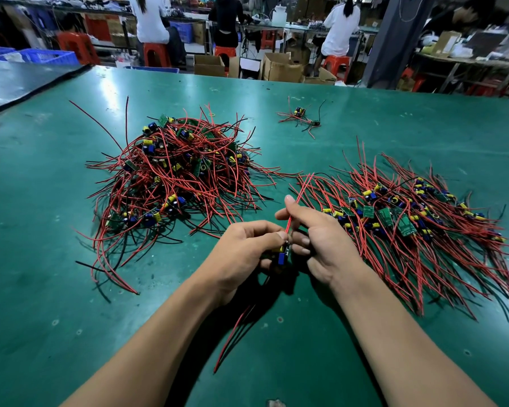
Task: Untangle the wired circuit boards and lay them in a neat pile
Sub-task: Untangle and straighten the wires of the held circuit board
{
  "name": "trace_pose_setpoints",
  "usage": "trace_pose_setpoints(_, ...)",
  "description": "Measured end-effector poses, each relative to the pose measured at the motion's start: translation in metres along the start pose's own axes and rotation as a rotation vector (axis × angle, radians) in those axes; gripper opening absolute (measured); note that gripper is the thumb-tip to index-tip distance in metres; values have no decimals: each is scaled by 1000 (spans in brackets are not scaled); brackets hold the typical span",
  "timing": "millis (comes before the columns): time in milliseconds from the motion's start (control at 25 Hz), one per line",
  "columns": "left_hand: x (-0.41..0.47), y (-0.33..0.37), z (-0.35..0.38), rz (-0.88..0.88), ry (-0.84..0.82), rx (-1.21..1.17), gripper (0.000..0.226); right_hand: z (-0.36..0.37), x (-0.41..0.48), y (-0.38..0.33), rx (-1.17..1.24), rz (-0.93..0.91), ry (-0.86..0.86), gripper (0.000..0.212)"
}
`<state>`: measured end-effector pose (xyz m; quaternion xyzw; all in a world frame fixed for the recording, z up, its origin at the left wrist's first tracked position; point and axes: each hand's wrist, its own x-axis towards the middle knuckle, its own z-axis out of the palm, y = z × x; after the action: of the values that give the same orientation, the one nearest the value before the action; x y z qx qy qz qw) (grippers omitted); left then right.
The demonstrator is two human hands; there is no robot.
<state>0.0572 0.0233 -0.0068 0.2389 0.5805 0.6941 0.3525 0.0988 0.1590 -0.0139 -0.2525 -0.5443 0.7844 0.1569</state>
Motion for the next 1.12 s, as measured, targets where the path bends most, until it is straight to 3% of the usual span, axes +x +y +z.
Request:
trace_pose_setpoints(320,3,-3,6,6,47,36,31,4,-3,-1,15,48,23,40)
trace_pose_setpoints(560,5,-6,7,90,181,-46,18,4,-12,1,-110,87,-213,32)
trace_pose_setpoints(840,4,-8,1,47,29,130,25,0,-7,-5,-82,114,-132,38)
trace_pose_setpoints(1120,-2,-4,1,54,-33,261,22,-6,-2,-16,169,180,-75,47)
